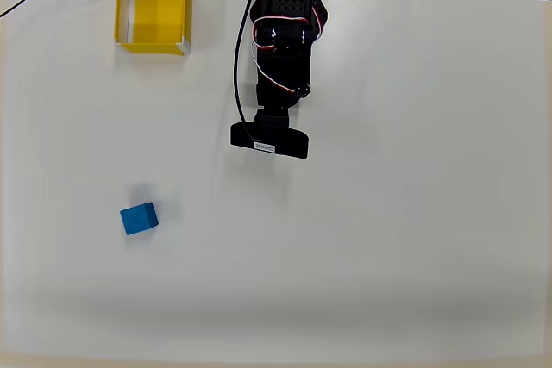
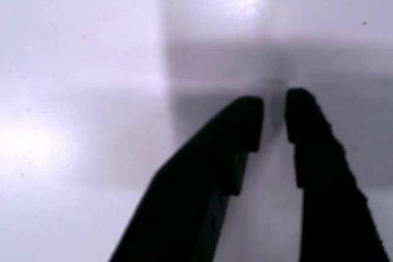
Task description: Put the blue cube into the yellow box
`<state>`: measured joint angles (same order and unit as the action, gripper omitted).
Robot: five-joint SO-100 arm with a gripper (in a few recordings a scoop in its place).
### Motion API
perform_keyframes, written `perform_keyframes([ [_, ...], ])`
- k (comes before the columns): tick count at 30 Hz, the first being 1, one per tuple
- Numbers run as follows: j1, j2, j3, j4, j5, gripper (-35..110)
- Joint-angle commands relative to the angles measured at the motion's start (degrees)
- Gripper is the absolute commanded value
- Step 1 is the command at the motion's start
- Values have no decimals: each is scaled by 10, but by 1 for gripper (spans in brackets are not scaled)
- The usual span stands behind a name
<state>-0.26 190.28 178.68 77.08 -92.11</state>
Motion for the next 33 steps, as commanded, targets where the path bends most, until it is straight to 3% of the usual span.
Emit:
perform_keyframes([
  [1,-30,14,16,4,25,0],
  [14,-34,14,15,-1,5,0],
  [19,21,-17,-8,-160,40,5],
  [23,89,-130,-94,-284,76,16],
  [25,125,-176,-136,-313,68,31],
  [33,298,-414,-253,-524,50,54],
])
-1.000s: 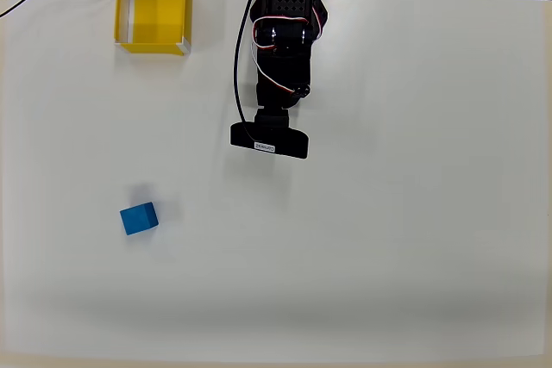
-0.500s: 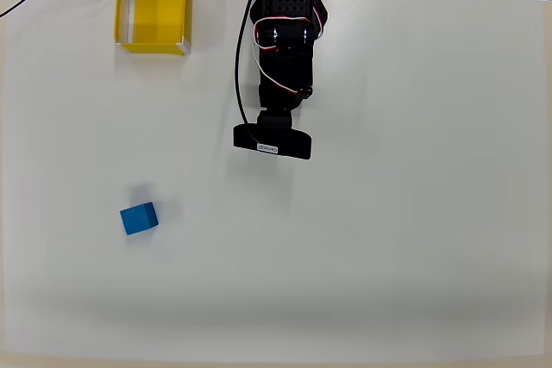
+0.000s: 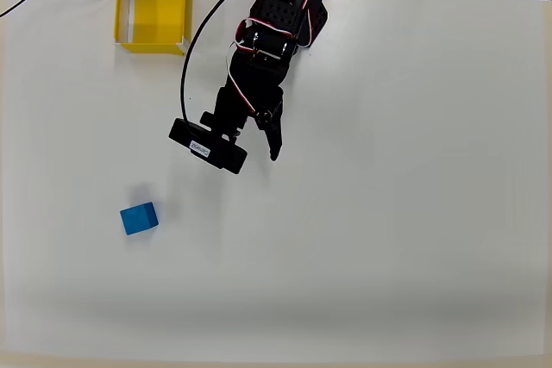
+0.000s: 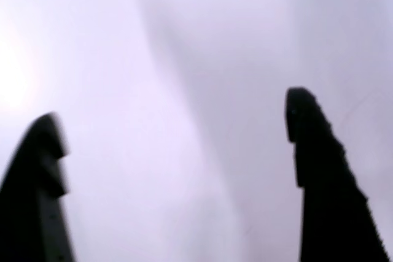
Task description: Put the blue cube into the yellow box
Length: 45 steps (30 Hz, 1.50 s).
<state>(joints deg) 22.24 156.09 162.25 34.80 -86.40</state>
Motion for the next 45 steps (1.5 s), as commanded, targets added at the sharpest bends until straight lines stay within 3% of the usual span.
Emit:
perform_keyframes([
  [1,93,-103,-94,-142,-11,56],
  [6,165,-254,-105,-359,-15,61],
  [14,214,-452,-205,-482,-19,63],
  [27,200,-693,-341,-625,-26,63],
  [45,156,-905,-500,-745,-52,62],
])
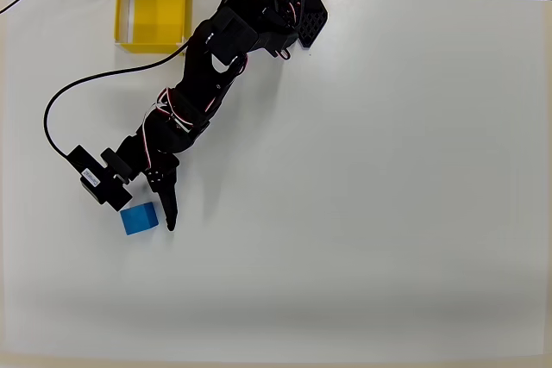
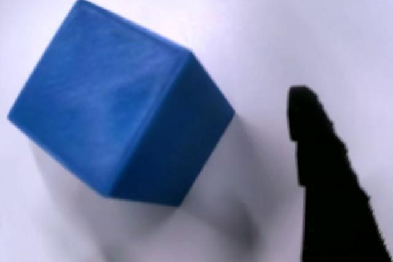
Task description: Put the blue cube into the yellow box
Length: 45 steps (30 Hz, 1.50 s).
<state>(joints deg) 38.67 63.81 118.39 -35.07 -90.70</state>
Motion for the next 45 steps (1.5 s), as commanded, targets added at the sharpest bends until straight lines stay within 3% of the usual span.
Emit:
perform_keyframes([
  [1,-10,11,-66,-54,-11,62],
  [25,-19,-115,-187,-88,-44,58],
  [45,-24,-137,-213,-72,-38,31],
])
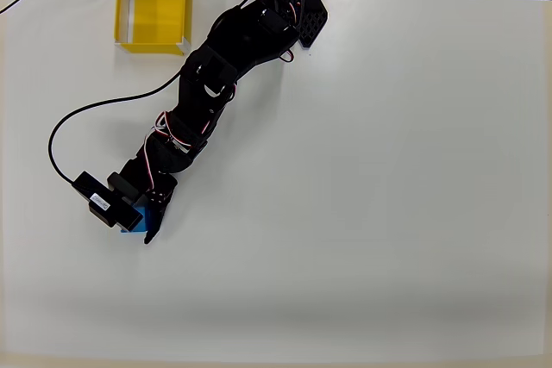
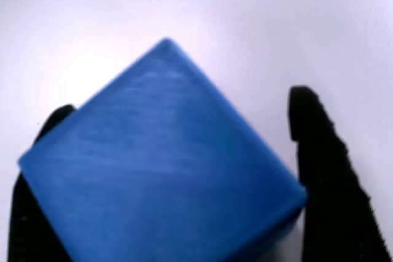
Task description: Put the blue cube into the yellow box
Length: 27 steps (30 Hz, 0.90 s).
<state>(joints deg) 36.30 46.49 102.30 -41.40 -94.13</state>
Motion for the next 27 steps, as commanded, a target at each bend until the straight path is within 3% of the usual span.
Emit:
perform_keyframes([
  [1,-1,37,-52,-8,-1,31],
  [18,-2,56,-46,17,-9,18],
  [27,2,184,8,81,13,17],
])
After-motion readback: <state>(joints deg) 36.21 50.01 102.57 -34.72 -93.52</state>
